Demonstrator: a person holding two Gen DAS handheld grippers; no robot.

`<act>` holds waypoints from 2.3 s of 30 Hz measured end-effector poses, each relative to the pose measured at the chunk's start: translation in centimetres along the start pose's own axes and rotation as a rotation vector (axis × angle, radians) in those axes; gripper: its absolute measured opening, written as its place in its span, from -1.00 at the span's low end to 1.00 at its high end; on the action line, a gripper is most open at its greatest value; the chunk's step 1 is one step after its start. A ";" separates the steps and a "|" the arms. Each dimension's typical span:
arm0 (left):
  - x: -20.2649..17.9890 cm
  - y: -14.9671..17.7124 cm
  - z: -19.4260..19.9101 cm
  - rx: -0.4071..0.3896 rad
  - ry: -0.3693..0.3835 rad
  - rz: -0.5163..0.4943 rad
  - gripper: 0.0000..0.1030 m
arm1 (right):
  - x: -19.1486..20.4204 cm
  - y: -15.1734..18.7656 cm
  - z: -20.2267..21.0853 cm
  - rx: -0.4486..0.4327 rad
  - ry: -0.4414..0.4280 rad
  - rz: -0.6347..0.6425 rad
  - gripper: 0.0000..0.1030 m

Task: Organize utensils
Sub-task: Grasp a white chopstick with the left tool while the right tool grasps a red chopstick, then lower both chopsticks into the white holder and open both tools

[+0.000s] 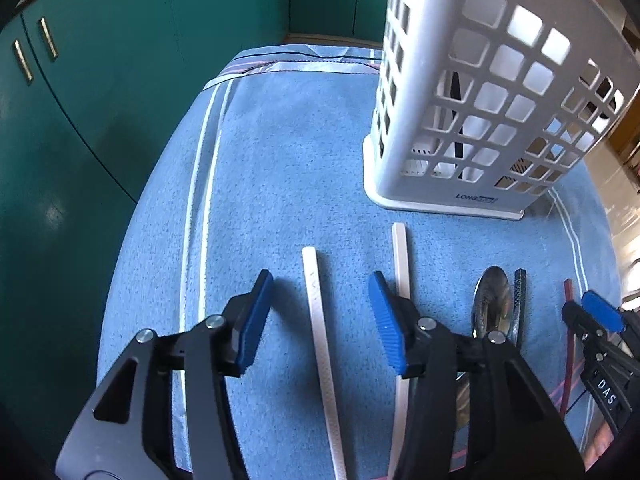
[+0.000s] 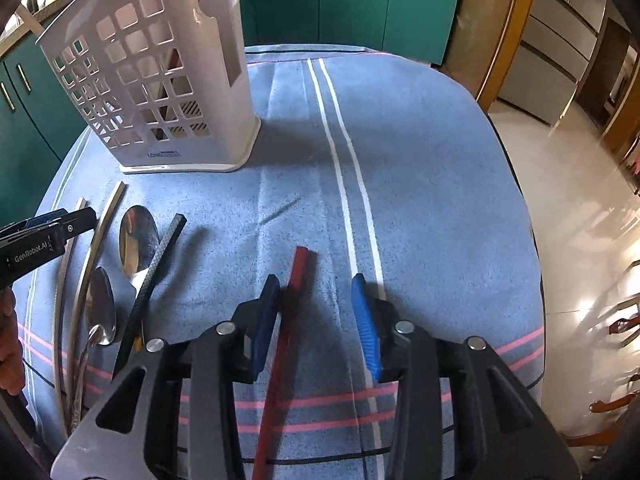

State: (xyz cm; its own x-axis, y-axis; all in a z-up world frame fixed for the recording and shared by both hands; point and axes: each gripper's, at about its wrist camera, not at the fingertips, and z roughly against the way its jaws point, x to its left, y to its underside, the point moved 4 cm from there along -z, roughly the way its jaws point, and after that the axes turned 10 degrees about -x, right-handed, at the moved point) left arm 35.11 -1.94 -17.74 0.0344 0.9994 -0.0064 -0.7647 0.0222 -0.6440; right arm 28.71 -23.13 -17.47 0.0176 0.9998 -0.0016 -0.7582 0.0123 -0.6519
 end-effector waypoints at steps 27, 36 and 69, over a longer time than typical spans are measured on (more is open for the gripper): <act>0.6 0.9 1.2 0.028 0.037 0.036 -0.88 | 2.6 -0.1 0.1 -0.007 -0.076 0.017 -0.87; 1.3 -1.8 9.2 -0.128 0.110 0.085 -0.88 | 1.9 -2.1 7.3 -0.137 -0.125 -0.013 -0.87; 1.7 -18.6 28.4 -0.783 0.155 0.259 -0.88 | 2.5 -20.1 26.4 -0.755 -0.150 -0.005 -0.87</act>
State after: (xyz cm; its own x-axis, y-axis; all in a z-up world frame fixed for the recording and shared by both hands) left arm 31.13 0.13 16.00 0.0506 0.9541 -0.2953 -0.0951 -0.2898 -0.9524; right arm 26.78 -20.54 15.61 -0.1092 0.9915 0.0707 -0.1072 0.0589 -0.9925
